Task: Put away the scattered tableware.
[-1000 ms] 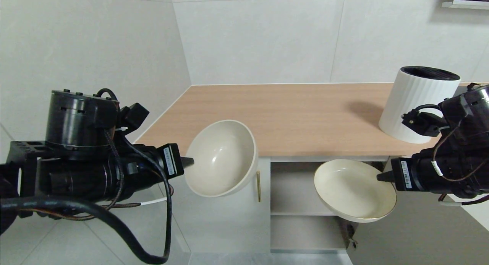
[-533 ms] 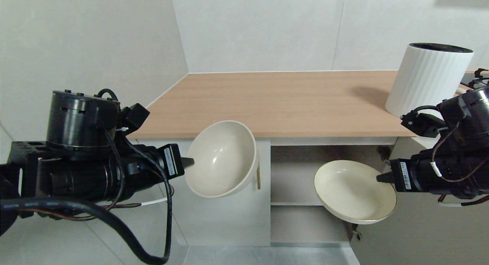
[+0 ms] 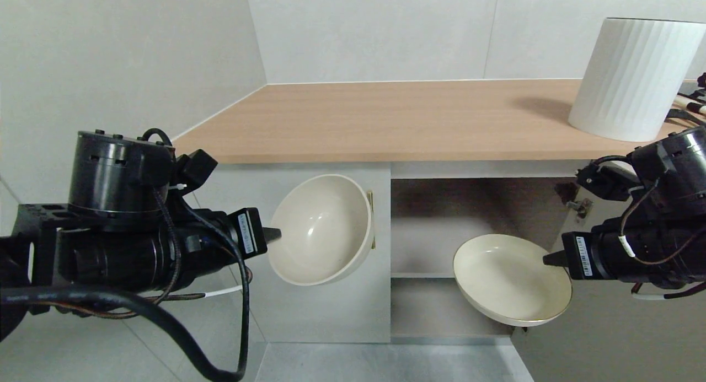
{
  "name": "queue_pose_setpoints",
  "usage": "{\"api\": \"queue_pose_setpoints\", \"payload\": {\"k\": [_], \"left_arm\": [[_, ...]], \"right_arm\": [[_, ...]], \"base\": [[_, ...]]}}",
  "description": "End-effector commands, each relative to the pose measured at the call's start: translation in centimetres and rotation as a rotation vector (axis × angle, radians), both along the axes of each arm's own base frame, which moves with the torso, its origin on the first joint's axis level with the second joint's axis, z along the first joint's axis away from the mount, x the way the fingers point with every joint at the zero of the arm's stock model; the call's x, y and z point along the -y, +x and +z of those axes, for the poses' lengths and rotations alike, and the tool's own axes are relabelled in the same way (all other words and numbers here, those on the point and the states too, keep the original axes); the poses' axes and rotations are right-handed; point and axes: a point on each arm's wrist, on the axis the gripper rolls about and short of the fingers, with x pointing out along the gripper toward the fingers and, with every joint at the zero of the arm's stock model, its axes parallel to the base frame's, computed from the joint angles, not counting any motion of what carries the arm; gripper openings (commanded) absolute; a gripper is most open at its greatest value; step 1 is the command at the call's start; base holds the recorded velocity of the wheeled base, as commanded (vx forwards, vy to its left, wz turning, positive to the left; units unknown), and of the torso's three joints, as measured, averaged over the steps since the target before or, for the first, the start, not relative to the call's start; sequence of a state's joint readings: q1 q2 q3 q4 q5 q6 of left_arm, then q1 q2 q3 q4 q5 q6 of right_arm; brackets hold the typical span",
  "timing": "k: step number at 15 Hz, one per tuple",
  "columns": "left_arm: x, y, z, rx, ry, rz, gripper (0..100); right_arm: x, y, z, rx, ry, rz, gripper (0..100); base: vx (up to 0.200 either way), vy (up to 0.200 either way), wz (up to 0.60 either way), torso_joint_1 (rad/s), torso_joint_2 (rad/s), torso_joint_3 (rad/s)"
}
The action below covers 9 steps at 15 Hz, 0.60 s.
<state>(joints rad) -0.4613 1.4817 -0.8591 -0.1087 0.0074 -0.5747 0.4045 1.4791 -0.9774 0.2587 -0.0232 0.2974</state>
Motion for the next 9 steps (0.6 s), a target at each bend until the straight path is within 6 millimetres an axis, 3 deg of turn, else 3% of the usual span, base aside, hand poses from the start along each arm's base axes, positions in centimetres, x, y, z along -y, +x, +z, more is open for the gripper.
{"api": "queue_pose_setpoints", "payload": {"k": [1, 4, 9], "left_arm": [[0.0, 0.0, 0.0, -0.002, 0.000, 0.000, 0], [0.0, 0.1, -0.1, -0.003, 0.001, 0.000, 0], [0.8, 0.2, -1.3, -0.040, 0.034, -0.032, 0]], "right_arm": [[0.0, 0.1, -0.1, -0.005, -0.002, 0.001, 0], [-0.1, 0.1, -0.2, -0.008, -0.003, 0.001, 0], [-0.4, 0.9, -0.8, -0.020, -0.008, 0.001, 0]], "base": [[0.000, 0.000, 0.00, -0.129, 0.46, 0.334], [0.000, 0.000, 0.00, -0.071, 0.36, 0.264], [0.000, 0.000, 0.00, -0.009, 0.04, 0.034]]}}
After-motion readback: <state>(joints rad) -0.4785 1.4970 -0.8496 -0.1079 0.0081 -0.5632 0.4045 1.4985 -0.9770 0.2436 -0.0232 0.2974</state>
